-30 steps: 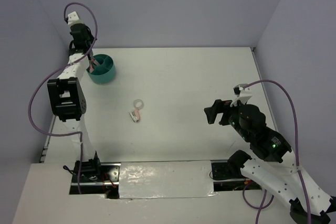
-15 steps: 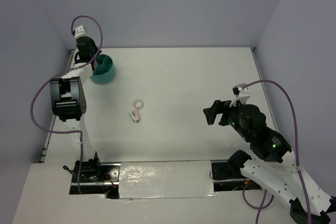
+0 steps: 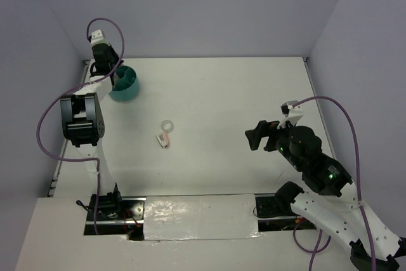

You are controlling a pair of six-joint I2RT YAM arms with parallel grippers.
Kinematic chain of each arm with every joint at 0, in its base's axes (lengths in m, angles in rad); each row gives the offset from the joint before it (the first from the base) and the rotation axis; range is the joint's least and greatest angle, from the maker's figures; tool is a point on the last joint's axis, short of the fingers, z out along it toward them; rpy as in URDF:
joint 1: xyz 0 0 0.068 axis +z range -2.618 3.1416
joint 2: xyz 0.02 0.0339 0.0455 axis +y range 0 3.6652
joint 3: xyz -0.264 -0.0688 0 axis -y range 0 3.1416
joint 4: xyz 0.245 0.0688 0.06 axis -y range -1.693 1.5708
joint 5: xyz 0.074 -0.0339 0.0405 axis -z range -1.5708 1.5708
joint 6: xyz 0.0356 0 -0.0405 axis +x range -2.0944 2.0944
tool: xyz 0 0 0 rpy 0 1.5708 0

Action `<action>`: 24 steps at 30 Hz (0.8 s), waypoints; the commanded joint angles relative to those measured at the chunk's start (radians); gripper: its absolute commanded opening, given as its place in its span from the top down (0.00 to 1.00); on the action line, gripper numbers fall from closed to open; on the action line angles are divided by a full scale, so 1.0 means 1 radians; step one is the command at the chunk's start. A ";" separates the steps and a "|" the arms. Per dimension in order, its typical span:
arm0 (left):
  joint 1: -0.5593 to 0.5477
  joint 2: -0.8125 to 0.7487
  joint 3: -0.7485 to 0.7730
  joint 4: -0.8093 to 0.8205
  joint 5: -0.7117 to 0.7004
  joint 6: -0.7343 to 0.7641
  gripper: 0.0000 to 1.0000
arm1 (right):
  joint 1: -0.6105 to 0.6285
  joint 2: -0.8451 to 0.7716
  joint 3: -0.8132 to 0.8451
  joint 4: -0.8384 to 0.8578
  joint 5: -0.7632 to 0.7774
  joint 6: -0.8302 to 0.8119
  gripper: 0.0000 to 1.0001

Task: Sort the stationery into containers
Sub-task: Place the stationery in the storage box.

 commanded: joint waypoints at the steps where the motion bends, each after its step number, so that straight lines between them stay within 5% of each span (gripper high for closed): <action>1: -0.004 -0.022 0.030 0.029 0.007 0.008 0.85 | 0.001 -0.003 0.004 0.047 -0.009 -0.017 0.00; 5: -0.004 -0.034 0.012 0.043 0.010 0.015 0.71 | 0.000 -0.006 0.006 0.044 -0.009 -0.017 0.00; 10: -0.004 -0.039 0.012 0.036 0.025 0.026 0.69 | 0.000 -0.005 0.006 0.047 -0.006 -0.017 0.00; 24: -0.004 -0.030 0.052 0.005 0.048 0.032 0.90 | 0.000 -0.003 0.007 0.047 -0.001 -0.018 0.00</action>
